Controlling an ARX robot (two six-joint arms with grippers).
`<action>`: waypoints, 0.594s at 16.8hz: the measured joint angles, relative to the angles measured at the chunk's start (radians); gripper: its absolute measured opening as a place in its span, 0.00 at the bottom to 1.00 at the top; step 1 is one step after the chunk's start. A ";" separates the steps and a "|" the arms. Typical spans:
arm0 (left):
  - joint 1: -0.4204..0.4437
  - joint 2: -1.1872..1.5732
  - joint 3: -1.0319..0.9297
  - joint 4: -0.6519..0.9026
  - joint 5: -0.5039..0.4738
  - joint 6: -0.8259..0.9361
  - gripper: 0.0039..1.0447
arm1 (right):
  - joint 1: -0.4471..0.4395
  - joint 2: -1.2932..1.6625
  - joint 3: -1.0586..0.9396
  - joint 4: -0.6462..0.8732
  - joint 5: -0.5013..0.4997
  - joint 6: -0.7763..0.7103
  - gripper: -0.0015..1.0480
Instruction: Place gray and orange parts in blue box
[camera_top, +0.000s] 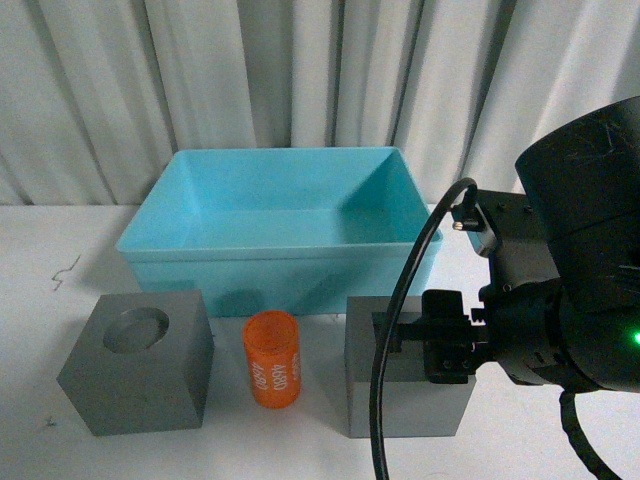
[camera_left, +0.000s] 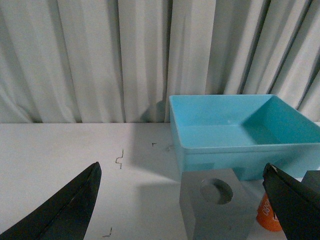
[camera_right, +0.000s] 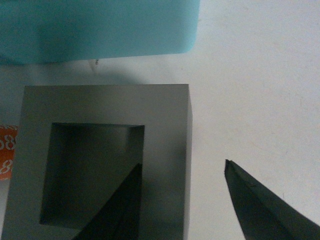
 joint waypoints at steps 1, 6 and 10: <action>0.000 0.000 0.000 0.000 0.000 0.000 0.94 | 0.000 -0.004 -0.005 0.003 0.000 0.000 0.38; 0.000 0.000 0.000 0.000 0.000 0.000 0.94 | -0.027 -0.189 -0.119 -0.045 0.005 -0.032 0.18; 0.000 0.000 0.000 0.000 0.000 0.000 0.94 | -0.105 -0.415 0.122 0.017 -0.027 -0.127 0.18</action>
